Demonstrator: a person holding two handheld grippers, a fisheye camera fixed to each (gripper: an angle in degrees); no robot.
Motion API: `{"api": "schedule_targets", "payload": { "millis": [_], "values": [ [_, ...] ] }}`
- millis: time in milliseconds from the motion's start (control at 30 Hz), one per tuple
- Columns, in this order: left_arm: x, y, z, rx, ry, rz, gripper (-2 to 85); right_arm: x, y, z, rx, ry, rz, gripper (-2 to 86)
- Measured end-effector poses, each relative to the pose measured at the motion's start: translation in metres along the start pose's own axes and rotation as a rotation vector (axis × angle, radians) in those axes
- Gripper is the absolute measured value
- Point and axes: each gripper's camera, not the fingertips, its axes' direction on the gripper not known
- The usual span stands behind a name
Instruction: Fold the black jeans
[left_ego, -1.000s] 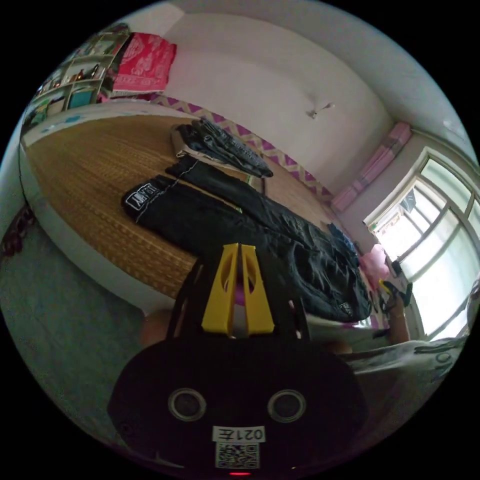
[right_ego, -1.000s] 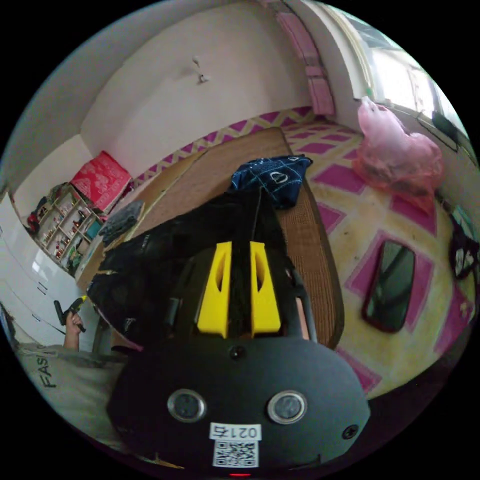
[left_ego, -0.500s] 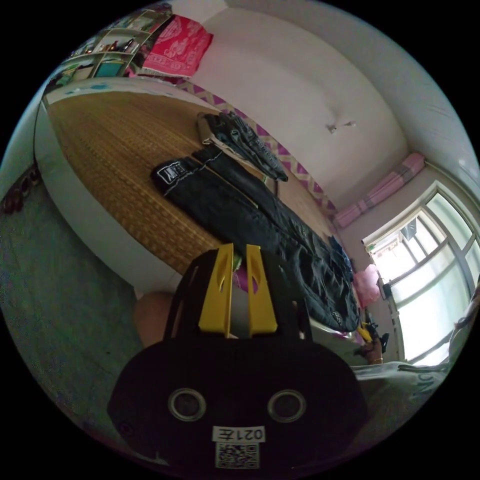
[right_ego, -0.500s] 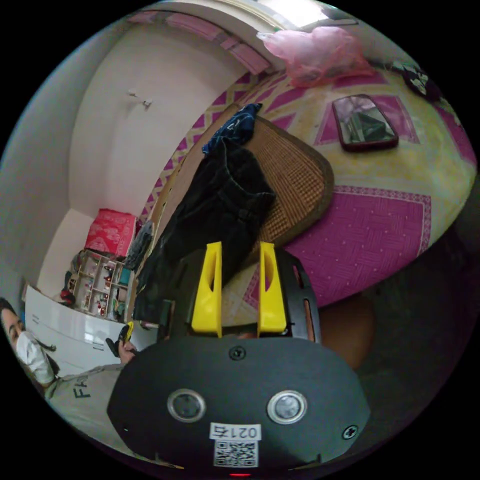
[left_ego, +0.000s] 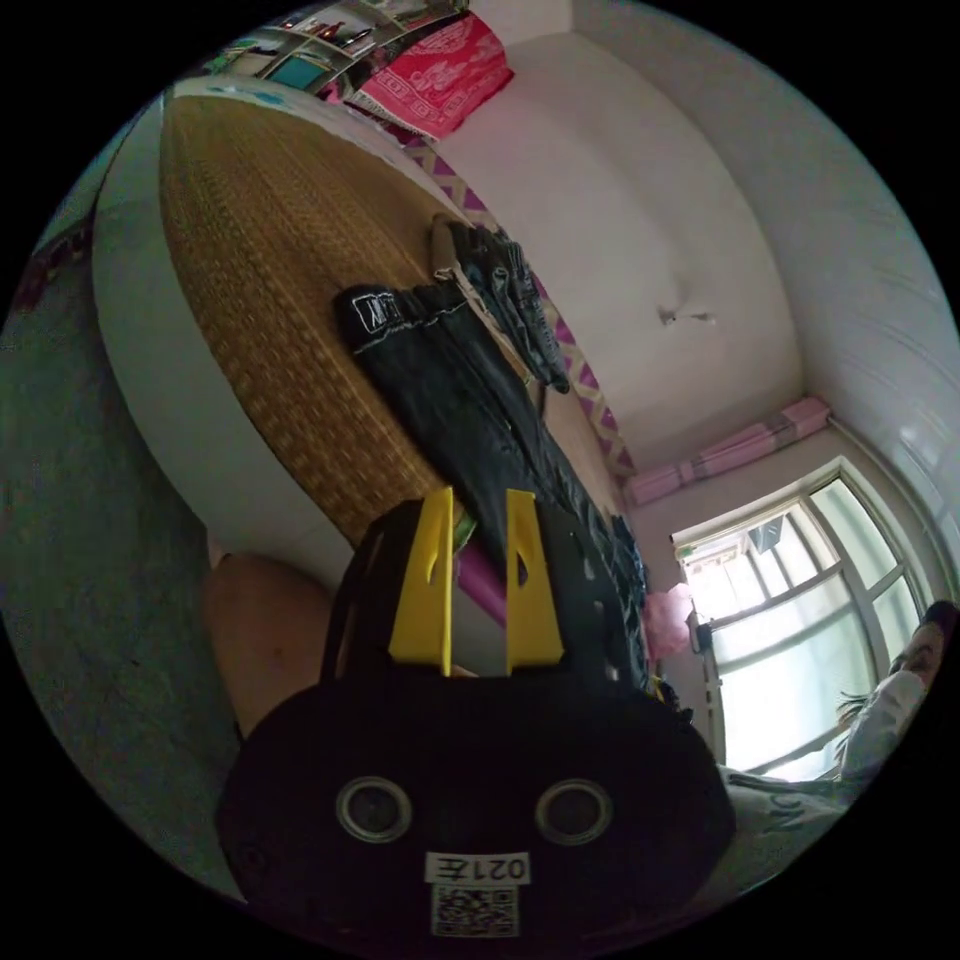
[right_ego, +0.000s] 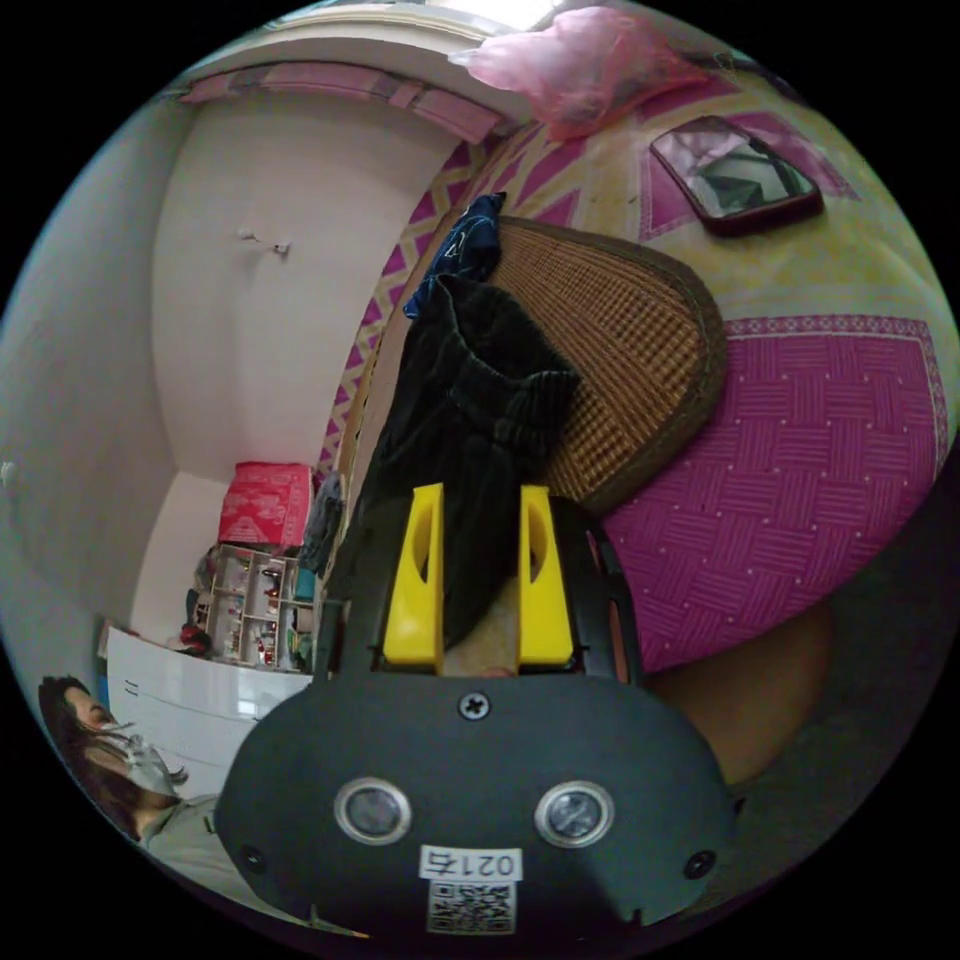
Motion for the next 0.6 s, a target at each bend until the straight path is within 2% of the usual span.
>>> {"api": "schedule_targets", "payload": {
  "millis": [267,600],
  "values": [
    [-0.017,-0.046,0.009,0.032,-0.034,-0.100,6.7,0.012,-0.006,0.005,0.003,-0.049,0.035,10.6],
    [-0.013,-0.090,0.029,-0.033,-0.038,-0.153,5.9,0.001,-0.013,0.033,-0.061,-0.076,0.029,9.5]
  ]
}}
